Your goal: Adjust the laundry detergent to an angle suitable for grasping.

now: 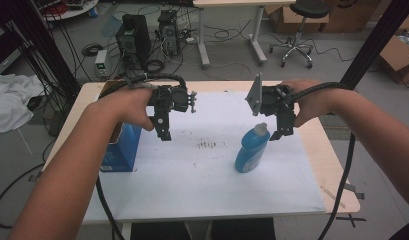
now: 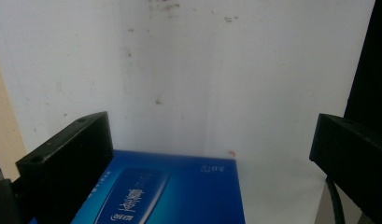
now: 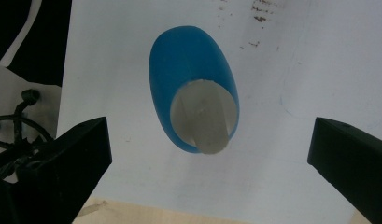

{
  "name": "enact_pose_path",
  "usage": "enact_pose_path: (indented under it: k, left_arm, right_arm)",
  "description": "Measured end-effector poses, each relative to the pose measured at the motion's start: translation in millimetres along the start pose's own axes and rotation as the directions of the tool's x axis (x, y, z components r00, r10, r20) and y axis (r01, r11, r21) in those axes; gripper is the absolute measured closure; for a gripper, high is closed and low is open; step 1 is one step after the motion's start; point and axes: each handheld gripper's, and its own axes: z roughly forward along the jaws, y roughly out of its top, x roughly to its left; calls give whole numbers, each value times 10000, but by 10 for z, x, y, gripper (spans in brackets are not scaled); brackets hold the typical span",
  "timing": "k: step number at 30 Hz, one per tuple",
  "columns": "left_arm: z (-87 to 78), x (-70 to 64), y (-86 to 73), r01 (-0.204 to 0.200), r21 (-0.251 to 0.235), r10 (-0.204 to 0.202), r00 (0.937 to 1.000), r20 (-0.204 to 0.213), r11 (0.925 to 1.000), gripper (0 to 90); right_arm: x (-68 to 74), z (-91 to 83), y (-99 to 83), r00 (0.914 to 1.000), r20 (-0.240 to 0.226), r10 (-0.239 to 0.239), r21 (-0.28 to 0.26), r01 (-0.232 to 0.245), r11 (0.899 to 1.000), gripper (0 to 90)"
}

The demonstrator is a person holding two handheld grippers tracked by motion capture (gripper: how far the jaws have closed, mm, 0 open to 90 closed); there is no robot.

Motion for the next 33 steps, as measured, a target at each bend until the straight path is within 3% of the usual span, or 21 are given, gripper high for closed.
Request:
enact_pose_path:
  k: [9, 15, 25, 33]
  left_arm:
    - [-9, -28, 1, -7, 23, 7, 10000, -14, 10000, 0]
    - [13, -26, -17, 32, 59, -32, 10000, 13, 10000, 0]
    - [77, -4, -36, 80, 40, -81, 9999, 102, 10000, 1]
    - [92, 2, -33, 83, 85, -84, 9999, 123, 9999, 1]
  right_arm:
    - [29, 222, 40, 9992, -270, -281, 118, 284, 9995, 0]
    - [83, 401, 117, 9967, -227, -786, 275, 792, 9965, 0]
    - [63, 603, 86, 9954, -450, -850, 268, 863, 9959, 0]
    - [39, 670, 86, 9939, -474, -998, 169, 1007, 9948, 0]
